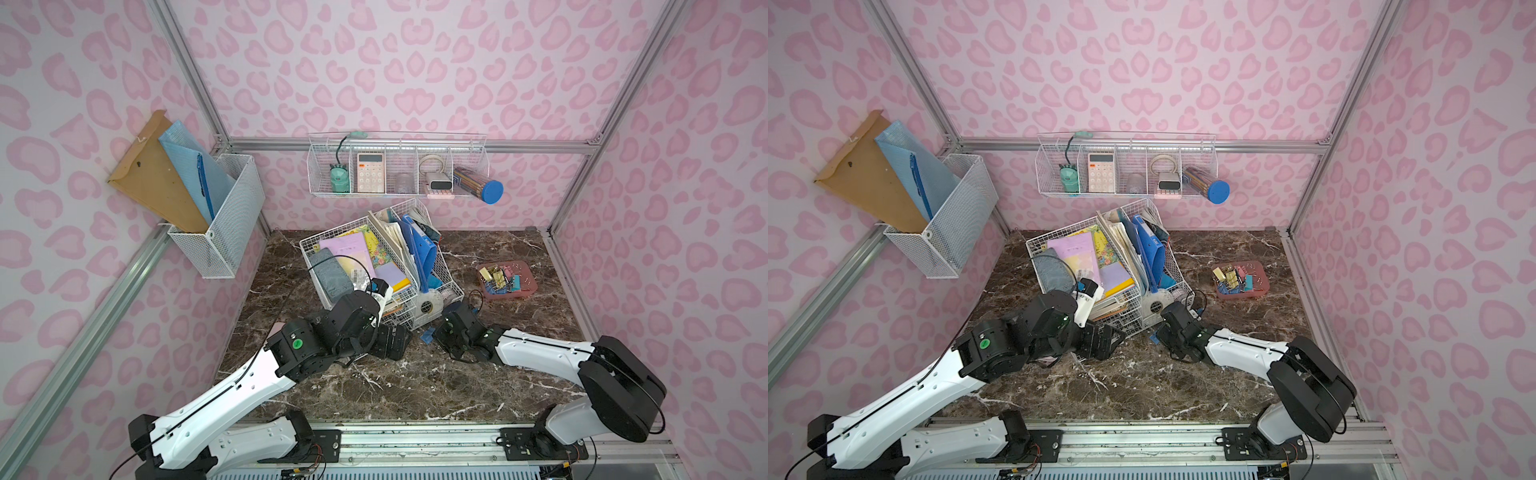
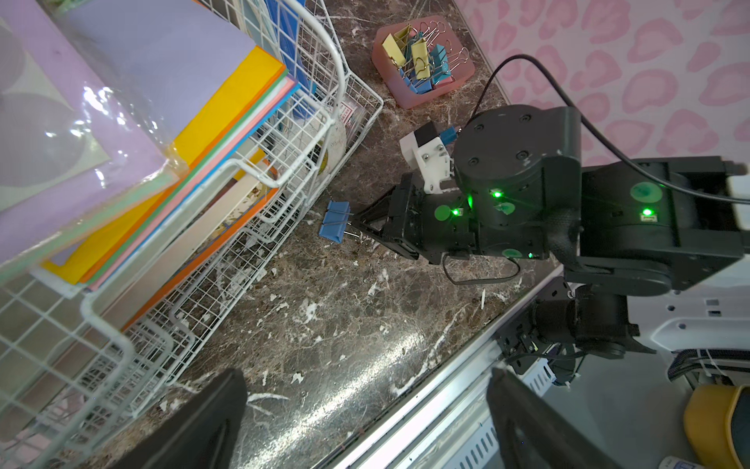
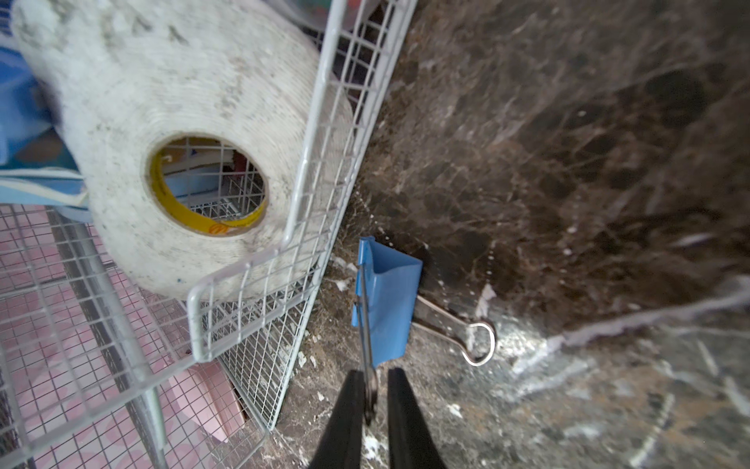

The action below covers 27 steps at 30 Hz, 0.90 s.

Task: Put the binder clips in the storage box
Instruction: Pick up the binder clip at the center of the board.

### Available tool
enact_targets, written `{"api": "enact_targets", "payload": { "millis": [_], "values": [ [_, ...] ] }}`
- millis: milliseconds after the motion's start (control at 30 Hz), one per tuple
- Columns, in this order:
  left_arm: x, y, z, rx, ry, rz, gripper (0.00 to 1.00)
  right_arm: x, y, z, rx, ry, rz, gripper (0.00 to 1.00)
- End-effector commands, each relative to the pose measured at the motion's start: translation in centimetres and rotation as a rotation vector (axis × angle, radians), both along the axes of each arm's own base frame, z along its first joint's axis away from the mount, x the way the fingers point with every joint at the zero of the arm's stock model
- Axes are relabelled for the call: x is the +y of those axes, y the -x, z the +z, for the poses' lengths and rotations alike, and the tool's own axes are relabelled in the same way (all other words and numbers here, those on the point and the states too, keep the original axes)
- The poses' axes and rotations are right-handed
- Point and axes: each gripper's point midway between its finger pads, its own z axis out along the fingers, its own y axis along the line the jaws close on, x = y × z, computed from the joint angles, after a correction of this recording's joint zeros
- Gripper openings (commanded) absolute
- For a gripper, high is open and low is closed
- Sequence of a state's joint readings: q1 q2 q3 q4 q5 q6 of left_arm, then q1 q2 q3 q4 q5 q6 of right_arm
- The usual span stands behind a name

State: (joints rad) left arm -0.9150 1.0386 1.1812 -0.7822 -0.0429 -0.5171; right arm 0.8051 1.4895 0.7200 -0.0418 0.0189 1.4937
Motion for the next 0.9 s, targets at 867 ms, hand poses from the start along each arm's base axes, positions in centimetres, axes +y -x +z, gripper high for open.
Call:
{"api": "enact_targets", "payload": {
  "millis": [867],
  "values": [
    [-1.7, -0.5, 1.3, -0.031, 0.036, -0.053, 0.98, -17.7, -9.1, 14.4, -0.496, 0.429, 0.118, 0.00]
  ]
}}
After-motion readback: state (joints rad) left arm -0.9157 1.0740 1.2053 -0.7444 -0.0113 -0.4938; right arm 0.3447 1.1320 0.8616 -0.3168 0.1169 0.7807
